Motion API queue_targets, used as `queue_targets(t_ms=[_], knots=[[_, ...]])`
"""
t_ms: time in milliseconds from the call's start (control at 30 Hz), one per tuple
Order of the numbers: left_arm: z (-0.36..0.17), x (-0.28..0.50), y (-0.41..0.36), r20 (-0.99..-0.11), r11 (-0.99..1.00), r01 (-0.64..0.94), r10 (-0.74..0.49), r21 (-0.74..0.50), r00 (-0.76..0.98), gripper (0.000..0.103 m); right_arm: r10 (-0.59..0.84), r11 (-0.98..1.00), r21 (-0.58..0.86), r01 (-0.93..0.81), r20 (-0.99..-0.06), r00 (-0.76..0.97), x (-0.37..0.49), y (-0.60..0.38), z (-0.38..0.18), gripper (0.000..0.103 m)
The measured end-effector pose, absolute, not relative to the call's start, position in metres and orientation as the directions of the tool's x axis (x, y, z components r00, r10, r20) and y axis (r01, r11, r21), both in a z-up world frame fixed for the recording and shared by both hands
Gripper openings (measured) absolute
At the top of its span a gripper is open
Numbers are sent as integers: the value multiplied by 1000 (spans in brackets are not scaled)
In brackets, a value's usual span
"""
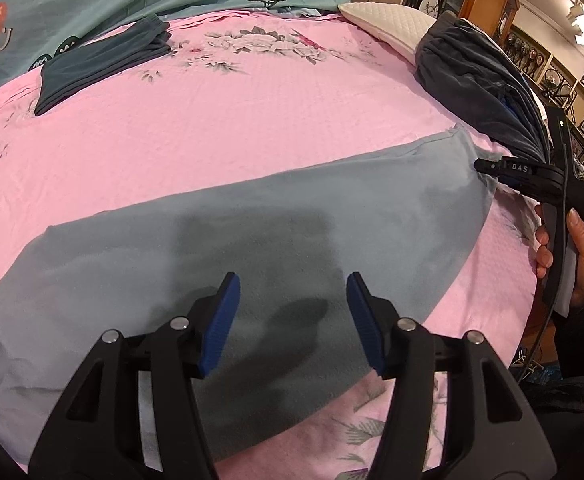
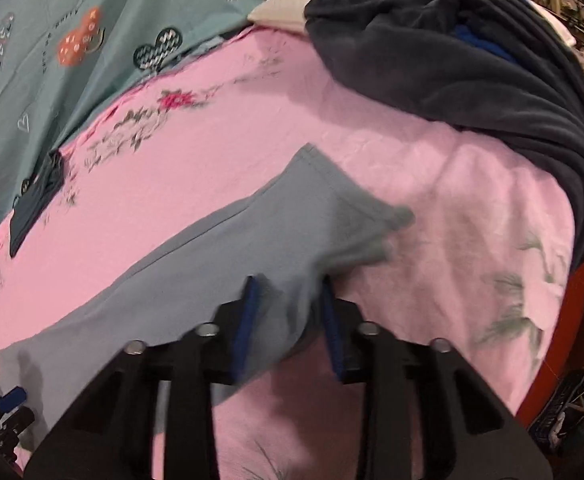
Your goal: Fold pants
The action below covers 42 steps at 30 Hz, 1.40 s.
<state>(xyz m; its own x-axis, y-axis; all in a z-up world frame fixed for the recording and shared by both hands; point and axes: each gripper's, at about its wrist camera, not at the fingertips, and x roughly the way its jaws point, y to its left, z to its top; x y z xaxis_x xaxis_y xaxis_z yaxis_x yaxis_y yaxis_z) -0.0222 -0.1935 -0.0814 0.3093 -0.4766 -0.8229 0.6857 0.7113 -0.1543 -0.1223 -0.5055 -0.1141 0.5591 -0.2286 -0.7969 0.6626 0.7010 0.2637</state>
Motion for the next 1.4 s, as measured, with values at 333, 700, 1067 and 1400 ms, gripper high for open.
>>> queue_targets(t_ms=[333,700,1067,1400], knots=[[-72,-31,-223,-809,640,744,-533,-192,249,57,-262,782,250,571,-701,664,-131,-494,-85,7],[-78,-27,-219,-815,683,716,-492,-144,305,58,-164,895,259,364,-568,807,-128,-451,-42,8],[-78,-10,-118,-831,829,536,-404,-157,382,60,130,976,-6,-216,-780,612,-69,-263,-83,10],[-83,-26,-122,-828,787,588,-447,-185,338,65,103,960,-120,-254,-692,714,-98,-257,-38,39]])
